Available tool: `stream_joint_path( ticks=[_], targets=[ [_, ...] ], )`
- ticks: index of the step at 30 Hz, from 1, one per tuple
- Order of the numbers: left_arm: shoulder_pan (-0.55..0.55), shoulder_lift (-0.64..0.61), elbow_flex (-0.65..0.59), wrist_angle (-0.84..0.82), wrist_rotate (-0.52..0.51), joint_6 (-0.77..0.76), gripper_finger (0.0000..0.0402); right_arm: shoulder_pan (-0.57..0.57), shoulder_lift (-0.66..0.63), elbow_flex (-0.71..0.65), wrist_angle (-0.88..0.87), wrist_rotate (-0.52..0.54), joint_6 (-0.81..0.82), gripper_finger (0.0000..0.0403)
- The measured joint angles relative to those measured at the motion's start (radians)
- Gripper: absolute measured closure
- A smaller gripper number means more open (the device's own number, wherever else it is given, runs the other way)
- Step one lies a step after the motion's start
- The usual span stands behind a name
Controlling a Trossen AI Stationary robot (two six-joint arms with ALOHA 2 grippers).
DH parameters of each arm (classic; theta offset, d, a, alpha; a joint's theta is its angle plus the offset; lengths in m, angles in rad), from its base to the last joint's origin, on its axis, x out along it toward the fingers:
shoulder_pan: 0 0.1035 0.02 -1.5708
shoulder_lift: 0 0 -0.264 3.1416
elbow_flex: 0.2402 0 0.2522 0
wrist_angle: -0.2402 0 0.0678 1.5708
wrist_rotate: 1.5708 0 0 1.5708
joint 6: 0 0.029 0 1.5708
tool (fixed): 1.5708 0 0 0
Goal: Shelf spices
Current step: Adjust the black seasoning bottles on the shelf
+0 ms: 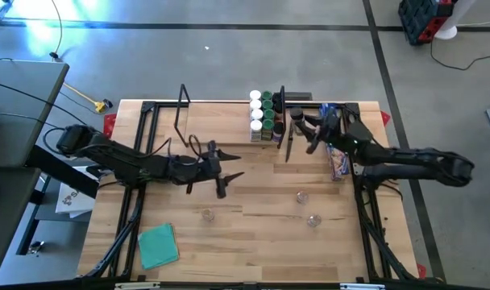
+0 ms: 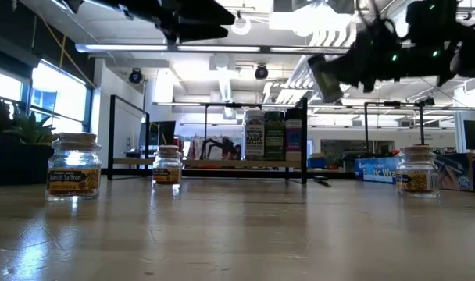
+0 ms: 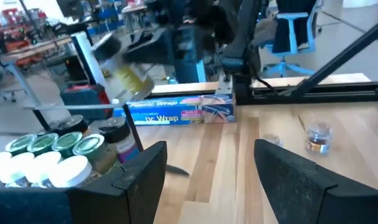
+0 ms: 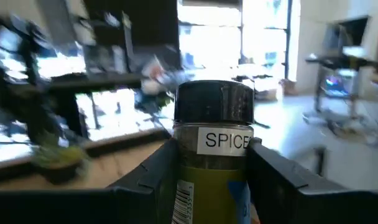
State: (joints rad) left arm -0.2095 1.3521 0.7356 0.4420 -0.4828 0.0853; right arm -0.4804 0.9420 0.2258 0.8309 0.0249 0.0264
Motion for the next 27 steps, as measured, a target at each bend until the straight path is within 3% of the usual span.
stream_joint_path(
  ticks=[4,7,10,14,17,20,24,27],
  targets=[
    [-0.002,-0.007,-0.063,0.089,0.010,0.018,0.0163,0.186,-0.101,0.045,-0.082,0.078,0.000,0.0255],
    [0.008,0.021,-0.125,0.277,0.053,-0.003,0.0163,0.365,-0.108,0.098,-0.103,0.146,-0.023,0.0265],
    [0.025,0.091,-0.165,0.491,0.089,-0.005,0.0163,0.536,-0.062,0.146,-0.061,0.211,-0.074,0.0273],
    [0.059,0.234,-0.154,0.721,0.177,-0.037,0.0163,0.696,0.064,0.183,0.139,0.257,-0.162,0.0281],
    [0.082,0.342,-0.116,0.827,0.316,-0.080,0.0163,0.750,0.171,0.221,0.258,0.263,-0.210,0.0295],
    [0.087,0.407,-0.077,0.853,0.399,-0.126,0.0163,0.769,0.246,0.263,0.236,0.328,-0.208,0.0309],
    [0.073,0.417,-0.067,0.813,0.421,-0.136,0.0163,0.779,0.289,0.315,0.068,0.464,-0.183,0.0318],
    [0.057,0.376,-0.067,0.709,0.422,-0.107,0.0163,0.785,0.290,0.387,-0.140,0.489,-0.158,0.0319]
  ],
)
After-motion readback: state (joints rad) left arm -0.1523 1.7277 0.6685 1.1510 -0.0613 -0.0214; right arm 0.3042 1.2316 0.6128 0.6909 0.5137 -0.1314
